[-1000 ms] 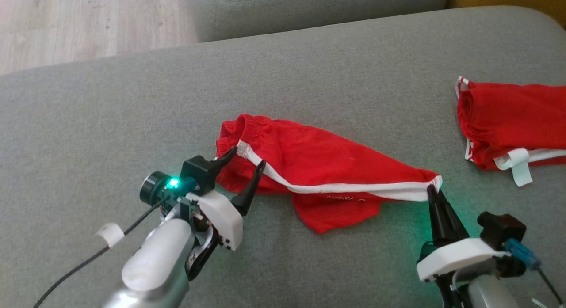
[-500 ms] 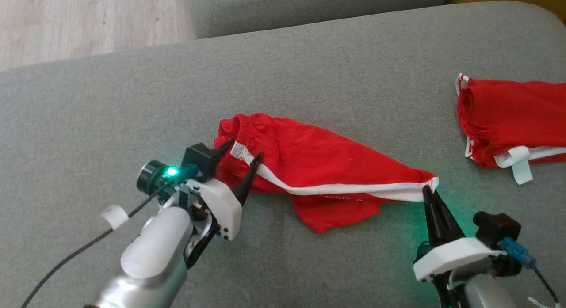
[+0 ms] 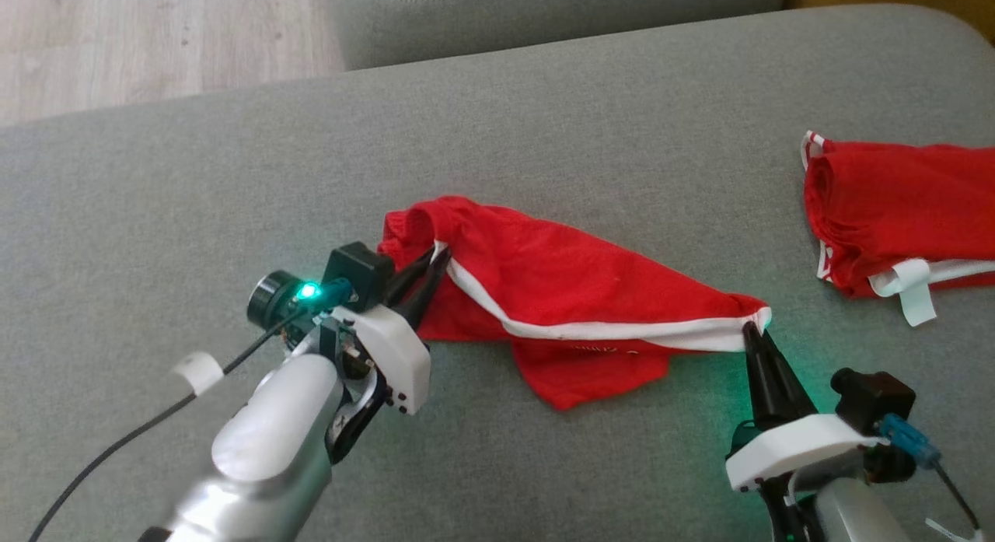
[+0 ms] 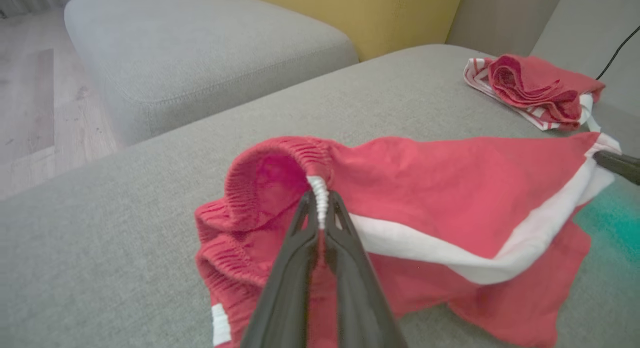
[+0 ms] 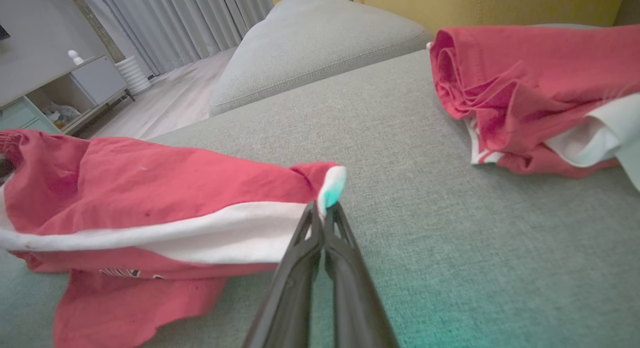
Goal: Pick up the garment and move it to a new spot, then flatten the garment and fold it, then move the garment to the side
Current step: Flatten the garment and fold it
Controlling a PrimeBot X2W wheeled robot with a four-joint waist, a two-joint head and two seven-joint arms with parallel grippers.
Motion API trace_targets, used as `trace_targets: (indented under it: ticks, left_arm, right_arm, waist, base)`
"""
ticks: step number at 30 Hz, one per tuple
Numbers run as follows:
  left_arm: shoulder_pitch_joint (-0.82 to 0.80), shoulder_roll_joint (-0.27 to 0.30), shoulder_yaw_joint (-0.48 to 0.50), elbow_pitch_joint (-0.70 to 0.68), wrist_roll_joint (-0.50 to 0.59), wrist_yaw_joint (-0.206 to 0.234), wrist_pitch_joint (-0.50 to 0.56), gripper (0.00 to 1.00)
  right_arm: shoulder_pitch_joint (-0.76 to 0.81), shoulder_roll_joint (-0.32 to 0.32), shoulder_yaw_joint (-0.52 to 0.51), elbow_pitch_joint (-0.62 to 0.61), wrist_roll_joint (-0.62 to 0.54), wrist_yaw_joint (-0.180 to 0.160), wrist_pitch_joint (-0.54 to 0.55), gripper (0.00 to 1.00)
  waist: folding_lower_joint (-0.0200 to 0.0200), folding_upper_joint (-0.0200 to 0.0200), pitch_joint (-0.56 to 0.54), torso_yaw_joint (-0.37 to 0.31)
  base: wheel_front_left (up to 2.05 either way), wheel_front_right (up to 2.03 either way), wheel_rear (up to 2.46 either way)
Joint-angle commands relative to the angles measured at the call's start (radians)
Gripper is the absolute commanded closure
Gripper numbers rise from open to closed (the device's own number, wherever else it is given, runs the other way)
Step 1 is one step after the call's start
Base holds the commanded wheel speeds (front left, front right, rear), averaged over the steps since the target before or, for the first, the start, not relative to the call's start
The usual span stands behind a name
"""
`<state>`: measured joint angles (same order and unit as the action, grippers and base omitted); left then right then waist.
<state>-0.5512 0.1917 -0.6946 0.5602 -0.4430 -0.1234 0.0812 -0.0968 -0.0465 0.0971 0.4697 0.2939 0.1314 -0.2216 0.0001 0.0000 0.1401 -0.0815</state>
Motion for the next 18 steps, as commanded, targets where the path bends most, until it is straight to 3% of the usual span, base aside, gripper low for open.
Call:
trace_targets:
  ticks: [1, 8, 18]
  left_arm:
    - [-0.062, 0.029, 0.031, -0.044, -0.005, -0.001, -0.019, 1.00]
    - [-0.095, 0.036, 0.064, -0.138, -0.045, 0.000, -0.038, 1.00]
    - [-0.265, 0.050, 0.142, -0.202, -0.091, 0.004, -0.002, 1.00]
  right_arm:
    - [-0.038, -0.004, 0.022, -0.026, 0.002, -0.001, -0.017, 1.00]
    - [-0.104, -0.029, -0.008, -0.113, -0.026, -0.001, -0.009, 1.00]
    - [-0.404, -0.160, -0.004, -0.281, 0.026, -0.001, 0.130, 1.00]
  waist:
    - [-0.0001, 0.0000, -0.007, 0.002]
    - [-0.0001, 0.0000, -0.053, 0.015]
    - [-0.0001, 0.0000, -0.116, 0.036]
  base:
    - [0.00, 0.00, 0.00]
    - [0.00, 0.00, 0.00]
    - [0.00, 0.00, 0.00]
